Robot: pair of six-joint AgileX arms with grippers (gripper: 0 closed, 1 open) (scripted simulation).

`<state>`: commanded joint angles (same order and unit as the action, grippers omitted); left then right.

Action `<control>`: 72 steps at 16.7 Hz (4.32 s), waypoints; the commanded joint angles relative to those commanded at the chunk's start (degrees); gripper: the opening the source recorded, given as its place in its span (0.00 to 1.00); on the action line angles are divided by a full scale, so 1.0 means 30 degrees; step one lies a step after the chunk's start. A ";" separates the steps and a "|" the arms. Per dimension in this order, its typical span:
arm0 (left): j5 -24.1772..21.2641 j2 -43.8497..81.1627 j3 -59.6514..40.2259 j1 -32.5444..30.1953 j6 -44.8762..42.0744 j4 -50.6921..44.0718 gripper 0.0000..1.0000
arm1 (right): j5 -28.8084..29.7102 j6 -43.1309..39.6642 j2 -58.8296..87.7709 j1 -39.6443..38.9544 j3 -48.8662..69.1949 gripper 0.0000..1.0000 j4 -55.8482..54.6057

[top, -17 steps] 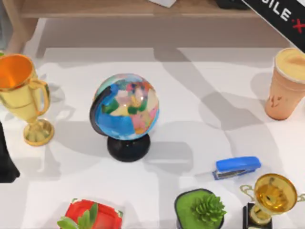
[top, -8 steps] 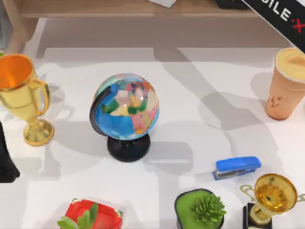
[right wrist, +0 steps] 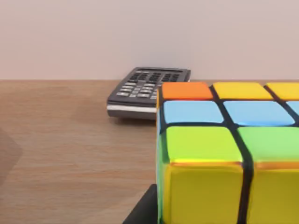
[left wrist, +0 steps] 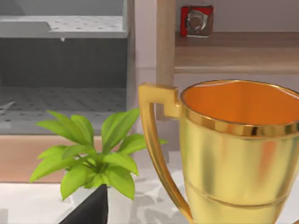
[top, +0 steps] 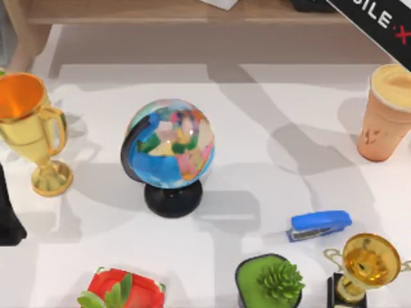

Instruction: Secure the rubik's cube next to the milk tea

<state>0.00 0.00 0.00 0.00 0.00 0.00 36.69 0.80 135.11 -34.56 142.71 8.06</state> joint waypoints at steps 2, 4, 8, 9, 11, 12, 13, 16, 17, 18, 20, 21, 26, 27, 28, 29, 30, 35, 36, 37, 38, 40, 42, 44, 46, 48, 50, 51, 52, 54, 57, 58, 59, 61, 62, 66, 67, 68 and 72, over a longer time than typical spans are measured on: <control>0.0000 0.0000 0.0000 0.0000 0.0000 0.0000 1.00 | 0.0000 0.0000 0.0000 0.0000 0.0000 0.00 0.0000; 0.0000 0.0000 0.0000 0.0000 0.0000 0.0000 1.00 | 0.0000 0.0000 0.0000 0.0000 0.0000 0.00 0.0000; 0.0000 0.0000 0.0000 0.0000 0.0000 0.0000 1.00 | -0.0011 0.0032 -0.0010 -0.0076 0.0010 0.00 0.0005; 0.0000 0.0000 0.0000 0.0000 0.0000 0.0000 1.00 | -0.0035 0.0022 -0.0048 -0.0116 0.0050 0.00 -0.0031; 0.0000 0.0000 0.0000 0.0000 0.0000 0.0000 1.00 | -0.0297 -0.0225 -0.0313 -0.0679 0.0594 0.00 -0.0600; 0.0000 0.0000 0.0000 0.0000 0.0000 0.0000 1.00 | -0.0433 -0.0435 -0.0403 -0.1131 0.0948 0.00 -0.0968; 0.0000 0.0000 0.0000 0.0000 0.0000 0.0000 1.00 | -0.0515 -0.0608 -0.0473 -0.1590 0.1290 0.00 -0.1261; 0.0000 0.0000 0.0000 0.0000 0.0000 0.0000 1.00 | -0.0424 -0.0731 -0.0690 -0.2371 0.1808 0.00 -0.2270; 0.0000 0.0000 0.0000 0.0000 0.0000 0.0000 1.00 | -0.0343 -0.0710 -0.0653 -0.2289 0.1693 0.00 -0.2319; 0.0000 0.0000 0.0000 0.0000 0.0000 0.0000 1.00 | -0.0247 -0.0667 -0.0559 -0.2103 0.1551 0.00 -0.2182; 0.0000 0.0000 0.0000 0.0000 0.0000 0.0000 1.00 | -0.0063 -0.0527 -0.0349 -0.1726 0.1250 0.00 -0.1294; 0.0000 0.0000 0.0000 0.0000 0.0000 0.0000 1.00 | -0.0009 -0.0450 -0.0194 -0.1481 0.1182 0.00 -0.0588; 0.0000 0.0000 0.0000 0.0000 0.0000 0.0000 1.00 | -0.0009 0.0013 0.0826 -0.0082 0.2358 0.00 0.1510; 0.0000 0.0000 0.0000 0.0000 0.0000 0.0000 1.00 | -0.0009 0.0020 0.0836 -0.0068 0.2374 0.00 0.1517; 0.0000 0.0000 0.0000 0.0000 0.0000 0.0000 1.00 | -0.0009 0.0020 0.0836 -0.0068 0.2374 0.00 0.1517; 0.0000 0.0000 0.0000 0.0000 0.0000 0.0000 1.00 | -0.0009 0.0020 0.0836 -0.0068 0.2374 0.00 0.1517; 0.0000 0.0000 0.0000 0.0000 0.0000 0.0000 1.00 | -0.0019 0.0035 0.0831 -0.0152 0.2294 0.00 0.1496; 0.0000 0.0000 0.0000 0.0000 0.0000 0.0000 1.00 | -0.1453 0.0714 -0.0457 -0.0922 0.2672 0.00 0.3247; 0.0000 0.0000 0.0000 0.0000 0.0000 0.0000 1.00 | -0.2096 0.1056 -0.0834 -0.1304 0.2672 0.00 0.4098; 0.0000 0.0000 0.0000 0.0000 0.0000 0.0000 1.00 | -0.2820 0.1465 -0.1180 -0.1695 0.2609 0.00 0.5076; 0.0000 0.0000 0.0000 0.0000 0.0000 0.0000 1.00 | -0.3604 0.1930 -0.1465 -0.2053 0.2471 0.00 0.6165; 0.0000 0.0000 0.0000 0.0000 0.0000 0.0000 1.00 | -0.5272 0.2993 -0.1703 -0.2496 0.1901 0.00 0.8609; 0.0000 0.0000 0.0000 0.0000 0.0000 0.0000 1.00 | -0.6915 0.4170 -0.1435 -0.2416 0.0975 0.00 1.1271; 0.0000 0.0000 0.0000 0.0000 0.0000 0.0000 1.00 | -0.8371 0.5363 -0.0866 -0.1845 -0.0092 0.00 1.3963; 0.0000 0.0000 0.0000 0.0000 0.0000 0.0000 1.00 | -0.9605 0.6434 -0.0201 -0.0939 -0.1159 0.00 1.6565; 0.0000 0.0000 0.0000 0.0000 0.0000 0.0000 1.00 | -1.0600 0.7270 0.0453 0.0162 -0.2162 0.00 1.8958; 0.0000 0.0000 0.0000 0.0000 0.0000 0.0000 1.00 | -1.1322 0.7820 0.1013 0.1321 -0.3015 0.00 2.0971; 0.0000 0.0000 0.0000 0.0000 0.0000 0.0000 1.00 | -1.1591 0.7988 0.1243 0.1864 -0.3357 0.00 2.1788; 0.0000 0.0000 0.0000 0.0000 0.0000 0.0000 1.00 | -1.1808 0.8092 0.1433 0.2359 -0.3635 0.00 2.2472; 0.0000 0.0000 0.0000 0.0000 0.0000 0.0000 1.00 | -1.2097 0.8151 0.1673 0.3138 -0.4001 0.00 2.3429; 0.0000 0.0000 0.0000 0.0000 0.0000 0.0000 1.00 | -1.2227 0.8122 0.1751 0.3553 -0.4158 0.00 2.3867; 0.0000 0.0000 0.0000 0.0000 0.0000 0.0000 1.00 | -1.2227 0.8122 0.1751 0.3553 -0.4158 0.00 2.3867; 0.0000 0.0000 0.0000 0.0000 0.0000 0.0000 1.00 | -1.2227 0.8122 0.1751 0.3553 -0.4158 0.00 2.3867; 0.0000 0.0000 0.0000 0.0000 0.0000 0.0000 1.00 | -1.2198 0.8140 0.1727 0.3470 -0.4128 0.00 2.3830; 0.0000 0.0000 0.0000 0.0000 0.0000 0.0000 1.00 | -1.2212 0.8138 0.1727 0.3466 -0.4118 0.00 2.3817; 0.0000 0.0000 0.0000 0.0000 0.0000 0.0000 1.00 | -1.3391 0.7989 0.1631 0.3236 -0.3292 0.00 2.2074; 0.0000 0.0000 0.0000 0.0000 0.0000 0.0000 1.00 | -1.3686 0.7951 0.1603 0.3208 -0.3047 0.00 2.1386; 0.0000 0.0000 0.0000 0.0000 0.0000 0.0000 1.00 | -1.3889 0.7915 0.1566 0.3208 -0.2828 0.00 2.0836; 0.0000 0.0000 0.0000 0.0000 0.0000 0.0000 1.00 | -1.4250 0.7731 0.1281 0.3444 -0.2129 0.00 1.9637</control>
<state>0.00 0.00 0.00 0.00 0.00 0.00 -6.06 23.99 138.95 -24.22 136.32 66.97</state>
